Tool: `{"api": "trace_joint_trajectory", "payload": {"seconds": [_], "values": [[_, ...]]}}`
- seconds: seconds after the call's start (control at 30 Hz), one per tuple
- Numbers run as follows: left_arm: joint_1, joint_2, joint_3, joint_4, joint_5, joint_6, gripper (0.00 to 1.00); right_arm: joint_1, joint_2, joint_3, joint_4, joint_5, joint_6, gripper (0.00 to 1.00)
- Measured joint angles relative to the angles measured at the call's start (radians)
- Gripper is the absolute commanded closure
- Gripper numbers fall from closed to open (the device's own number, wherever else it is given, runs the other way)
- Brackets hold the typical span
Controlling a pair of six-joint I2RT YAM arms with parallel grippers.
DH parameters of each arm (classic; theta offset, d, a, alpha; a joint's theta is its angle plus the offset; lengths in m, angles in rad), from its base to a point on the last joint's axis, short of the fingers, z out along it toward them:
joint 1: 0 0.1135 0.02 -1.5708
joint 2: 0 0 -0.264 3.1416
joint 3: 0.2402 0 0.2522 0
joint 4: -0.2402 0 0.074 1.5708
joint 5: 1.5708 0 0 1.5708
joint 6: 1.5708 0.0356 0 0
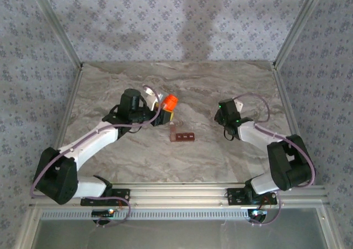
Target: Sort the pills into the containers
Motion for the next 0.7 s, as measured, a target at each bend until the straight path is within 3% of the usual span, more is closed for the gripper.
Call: {"api": "trace_joint_trajectory", "payload": {"seconds": [0.17, 0.3, 0.37, 0.53, 0.7], "values": [[0.0, -0.025, -0.022, 0.0, -0.05, -0.012, 1.0, 0.019, 0.075, 0.003, -0.014, 0.076, 0.047, 0.52], [0.0, -0.04, -0.033, -0.002, -0.076, -0.019, 1.0, 0.026, 0.135, 0.009, -0.022, 0.085, 0.072, 0.29], [-0.001, -0.051, -0.039, -0.005, -0.087, -0.022, 1.0, 0.026, 0.151, 0.009, -0.023, 0.079, 0.076, 0.24], [-0.001, -0.069, -0.04, -0.013, -0.1, -0.027, 1.0, 0.026, 0.137, 0.013, -0.019, 0.035, 0.064, 0.22], [-0.001, -0.069, -0.044, -0.034, -0.098, -0.041, 1.0, 0.024, 0.029, 0.014, -0.027, -0.033, 0.03, 0.21]]}}
